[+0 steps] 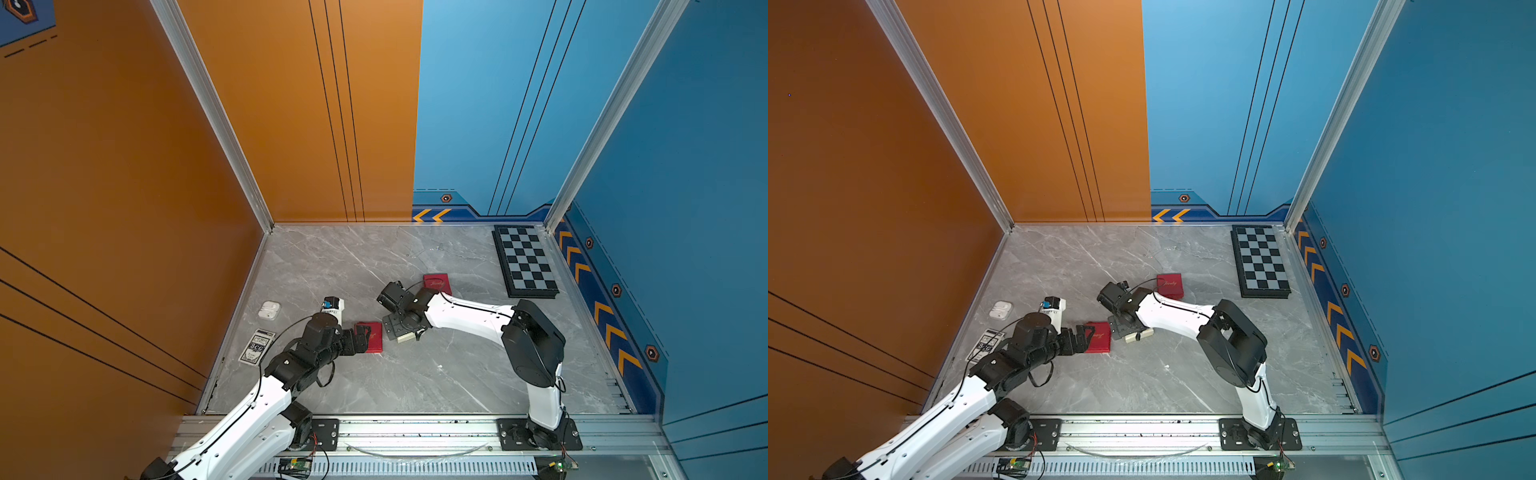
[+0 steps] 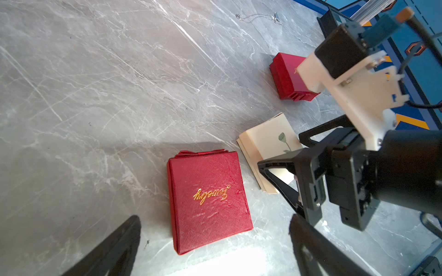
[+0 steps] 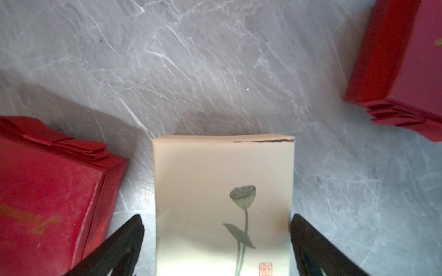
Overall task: Take the necklace out of the lift-off lid jewelry box
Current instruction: Pick up the jewelry box from the center of the board.
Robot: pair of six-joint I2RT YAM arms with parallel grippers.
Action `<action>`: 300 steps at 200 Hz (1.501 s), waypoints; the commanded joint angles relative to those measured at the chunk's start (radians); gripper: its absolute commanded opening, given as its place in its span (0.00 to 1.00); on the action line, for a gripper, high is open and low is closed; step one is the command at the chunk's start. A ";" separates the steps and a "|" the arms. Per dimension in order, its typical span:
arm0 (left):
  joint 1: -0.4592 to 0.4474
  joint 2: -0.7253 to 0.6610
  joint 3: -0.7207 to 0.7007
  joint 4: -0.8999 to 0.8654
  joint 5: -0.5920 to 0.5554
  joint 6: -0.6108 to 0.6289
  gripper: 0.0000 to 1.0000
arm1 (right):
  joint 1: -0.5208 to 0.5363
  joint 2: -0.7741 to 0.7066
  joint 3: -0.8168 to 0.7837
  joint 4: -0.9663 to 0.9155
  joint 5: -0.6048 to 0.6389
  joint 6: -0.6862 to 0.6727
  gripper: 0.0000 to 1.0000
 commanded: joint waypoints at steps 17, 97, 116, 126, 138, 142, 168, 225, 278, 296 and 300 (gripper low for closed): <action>0.006 -0.009 0.015 0.008 0.017 0.004 0.98 | -0.011 0.020 0.012 -0.012 -0.013 -0.008 0.93; 0.006 -0.029 0.009 0.006 0.021 0.008 0.99 | -0.021 0.042 0.019 -0.012 -0.026 -0.009 0.89; 0.006 -0.028 0.009 0.007 0.023 0.007 1.00 | -0.023 0.039 0.018 -0.013 -0.025 -0.011 0.87; 0.007 -0.028 0.008 0.009 0.024 0.009 1.00 | -0.024 0.037 0.017 -0.014 -0.025 -0.012 0.86; 0.007 -0.028 0.009 0.009 0.023 0.010 1.00 | -0.024 0.035 0.014 -0.014 -0.028 -0.012 0.85; 0.006 -0.027 0.009 0.010 0.023 0.009 1.00 | -0.025 0.035 0.015 -0.014 -0.028 -0.013 0.84; 0.007 -0.028 0.008 0.020 0.033 0.010 1.00 | -0.029 0.031 0.015 -0.014 -0.030 -0.018 0.83; 0.000 -0.065 -0.017 0.145 0.106 0.009 0.99 | -0.042 -0.070 -0.032 -0.017 -0.073 -0.049 0.82; -0.039 -0.047 -0.042 0.325 0.159 0.020 0.98 | -0.084 -0.263 -0.113 -0.081 -0.151 -0.106 0.81; -0.078 -0.027 -0.058 0.399 0.160 0.055 0.99 | -0.101 -0.332 -0.129 -0.111 -0.191 -0.122 0.81; -0.088 -0.023 -0.064 0.414 0.156 0.068 0.99 | -0.103 -0.347 -0.132 -0.119 -0.198 -0.125 0.81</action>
